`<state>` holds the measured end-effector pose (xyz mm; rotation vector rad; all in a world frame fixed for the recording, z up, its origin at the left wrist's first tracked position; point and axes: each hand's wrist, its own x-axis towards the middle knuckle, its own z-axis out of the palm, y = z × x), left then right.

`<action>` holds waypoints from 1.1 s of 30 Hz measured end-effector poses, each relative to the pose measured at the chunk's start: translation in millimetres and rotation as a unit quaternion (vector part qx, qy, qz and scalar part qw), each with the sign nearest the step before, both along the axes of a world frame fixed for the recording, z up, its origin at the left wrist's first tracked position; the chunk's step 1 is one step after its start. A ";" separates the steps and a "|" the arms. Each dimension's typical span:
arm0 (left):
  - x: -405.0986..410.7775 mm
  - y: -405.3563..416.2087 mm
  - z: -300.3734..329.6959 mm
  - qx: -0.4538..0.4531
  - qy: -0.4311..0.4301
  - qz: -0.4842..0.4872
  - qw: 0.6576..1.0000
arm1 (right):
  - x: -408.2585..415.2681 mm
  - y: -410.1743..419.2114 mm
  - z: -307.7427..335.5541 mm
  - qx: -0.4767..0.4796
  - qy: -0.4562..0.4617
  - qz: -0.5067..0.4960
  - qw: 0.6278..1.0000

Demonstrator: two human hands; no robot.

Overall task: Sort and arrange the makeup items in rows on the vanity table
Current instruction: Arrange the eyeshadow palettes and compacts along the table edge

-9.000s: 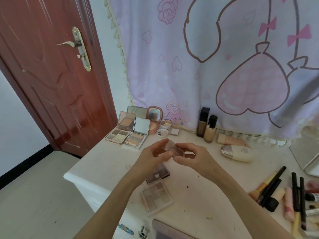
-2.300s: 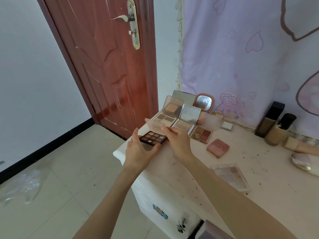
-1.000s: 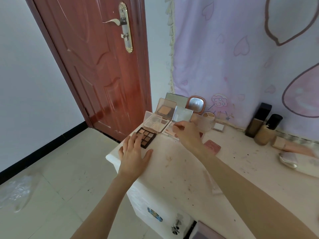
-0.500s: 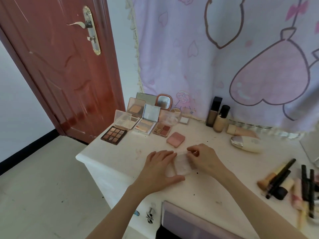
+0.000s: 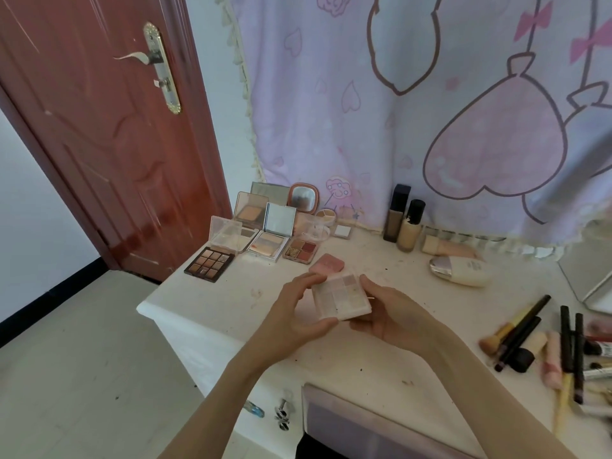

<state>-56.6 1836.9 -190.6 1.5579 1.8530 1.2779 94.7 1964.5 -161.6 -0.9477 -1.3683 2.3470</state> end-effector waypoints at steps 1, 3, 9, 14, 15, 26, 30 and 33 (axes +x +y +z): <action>-0.1 -0.5 3.4 0.002 0.012 -0.004 1.000 | 0.7 0.1 1.2 -0.019 0.020 0.007 1.000; 0.0 -0.9 9.5 -0.003 0.038 -0.012 0.999 | 0.4 -0.9 2.8 -0.021 0.051 0.008 0.998; 10.4 0.4 25.9 -0.023 -0.030 0.014 0.999 | -6.7 -16.9 3.6 0.069 0.103 -0.002 0.992; 9.7 -3.0 26.6 -0.005 -0.064 0.030 0.997 | -5.6 -22.8 2.6 0.032 0.116 0.017 0.993; 9.3 -3.9 26.2 -0.003 -0.071 0.020 0.997 | -6.2 -22.8 3.6 0.029 0.104 0.019 0.994; 7.2 -9.6 36.9 -0.017 -0.039 -0.076 0.996 | -8.8 -26.9 9.5 0.003 0.078 0.077 0.994; 2.4 -11.9 40.2 -0.040 -0.010 -0.080 0.996 | -12.5 -31.3 6.7 0.027 0.072 0.074 0.994; -1.5 -13.9 43.6 -0.039 -0.021 -0.076 0.996 | -14.6 -32.0 7.3 0.019 0.076 0.066 0.995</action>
